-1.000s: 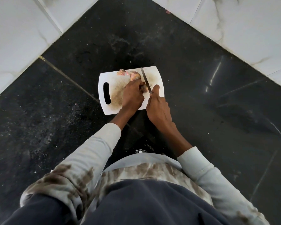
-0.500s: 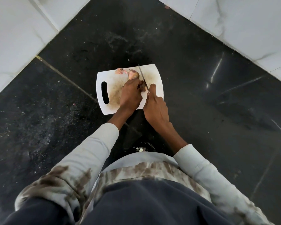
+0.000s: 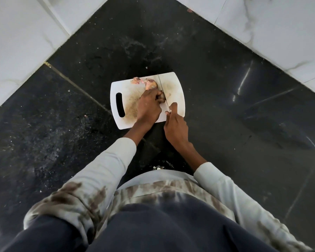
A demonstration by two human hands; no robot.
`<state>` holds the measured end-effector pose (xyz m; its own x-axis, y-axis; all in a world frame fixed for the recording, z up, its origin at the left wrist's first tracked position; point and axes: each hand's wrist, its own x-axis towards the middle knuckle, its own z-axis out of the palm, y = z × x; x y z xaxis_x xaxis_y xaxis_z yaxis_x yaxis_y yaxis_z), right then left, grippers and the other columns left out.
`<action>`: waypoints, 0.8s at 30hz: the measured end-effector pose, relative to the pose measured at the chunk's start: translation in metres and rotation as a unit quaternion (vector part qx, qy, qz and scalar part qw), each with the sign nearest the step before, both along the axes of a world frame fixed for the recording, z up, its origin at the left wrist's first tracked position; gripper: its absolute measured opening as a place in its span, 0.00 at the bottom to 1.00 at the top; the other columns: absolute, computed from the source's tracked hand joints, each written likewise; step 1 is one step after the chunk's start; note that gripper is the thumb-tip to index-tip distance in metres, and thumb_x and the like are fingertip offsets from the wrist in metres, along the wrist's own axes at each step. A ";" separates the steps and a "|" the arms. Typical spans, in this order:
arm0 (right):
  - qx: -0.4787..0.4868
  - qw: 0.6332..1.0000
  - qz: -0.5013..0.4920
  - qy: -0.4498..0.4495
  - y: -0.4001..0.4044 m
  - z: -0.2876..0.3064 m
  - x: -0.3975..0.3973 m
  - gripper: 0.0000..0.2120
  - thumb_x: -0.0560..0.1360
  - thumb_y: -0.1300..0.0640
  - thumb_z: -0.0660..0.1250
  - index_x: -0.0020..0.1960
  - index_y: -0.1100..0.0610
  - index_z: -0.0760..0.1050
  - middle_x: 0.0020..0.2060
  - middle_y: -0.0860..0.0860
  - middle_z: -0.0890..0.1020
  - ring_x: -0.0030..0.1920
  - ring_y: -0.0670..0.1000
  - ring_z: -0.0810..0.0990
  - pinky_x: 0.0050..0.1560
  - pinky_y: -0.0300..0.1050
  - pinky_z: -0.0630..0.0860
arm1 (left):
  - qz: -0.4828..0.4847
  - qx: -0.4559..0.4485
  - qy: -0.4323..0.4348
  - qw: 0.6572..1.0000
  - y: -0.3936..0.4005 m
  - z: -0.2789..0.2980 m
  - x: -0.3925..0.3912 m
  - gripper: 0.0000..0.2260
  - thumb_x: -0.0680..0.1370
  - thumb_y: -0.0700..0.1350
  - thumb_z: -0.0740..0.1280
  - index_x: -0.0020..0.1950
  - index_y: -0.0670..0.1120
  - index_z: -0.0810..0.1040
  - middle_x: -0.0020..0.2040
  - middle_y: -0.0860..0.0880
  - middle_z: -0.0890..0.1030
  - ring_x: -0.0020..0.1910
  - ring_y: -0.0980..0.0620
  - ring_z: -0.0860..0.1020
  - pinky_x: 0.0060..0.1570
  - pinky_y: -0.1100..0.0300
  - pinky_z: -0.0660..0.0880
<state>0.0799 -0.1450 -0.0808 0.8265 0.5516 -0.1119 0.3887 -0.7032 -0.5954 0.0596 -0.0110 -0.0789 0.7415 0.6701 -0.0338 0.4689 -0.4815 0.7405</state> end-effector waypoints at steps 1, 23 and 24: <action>-0.002 1.000 0.002 0.007 0.000 0.001 0.001 0.11 0.87 0.55 0.57 0.68 0.52 0.59 0.46 0.57 0.84 0.36 0.56 0.77 0.39 0.51 0.75 | -0.003 0.000 -0.002 1.000 0.000 0.001 -0.001 0.11 0.76 0.29 0.65 0.53 0.39 0.82 0.51 0.44 0.84 0.51 0.45 0.82 0.53 0.46 0.82; -0.005 1.000 -0.028 0.009 -0.008 0.005 -0.006 0.10 0.87 0.55 0.57 0.67 0.53 0.62 0.43 0.56 0.79 0.42 0.62 0.81 0.41 0.54 0.74 | -0.008 0.017 0.031 0.999 -0.005 0.020 -0.003 0.10 0.75 0.31 0.66 0.52 0.42 0.80 0.49 0.48 0.85 0.49 0.47 0.82 0.51 0.45 0.82; 0.004 0.999 -0.038 0.024 -0.008 0.006 -0.004 0.08 0.87 0.54 0.57 0.65 0.51 0.62 0.41 0.54 0.78 0.41 0.60 0.81 0.40 0.54 0.75 | -0.012 0.021 0.034 0.999 -0.005 0.021 -0.003 0.10 0.76 0.31 0.65 0.52 0.42 0.80 0.49 0.48 0.85 0.49 0.47 0.82 0.51 0.45 0.82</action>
<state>0.0755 -0.1532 -0.0751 0.8596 0.4889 -0.1486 0.3049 -0.7242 -0.6185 0.0566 -0.0162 -0.0577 0.7549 0.6534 -0.0571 0.5048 -0.5233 0.6865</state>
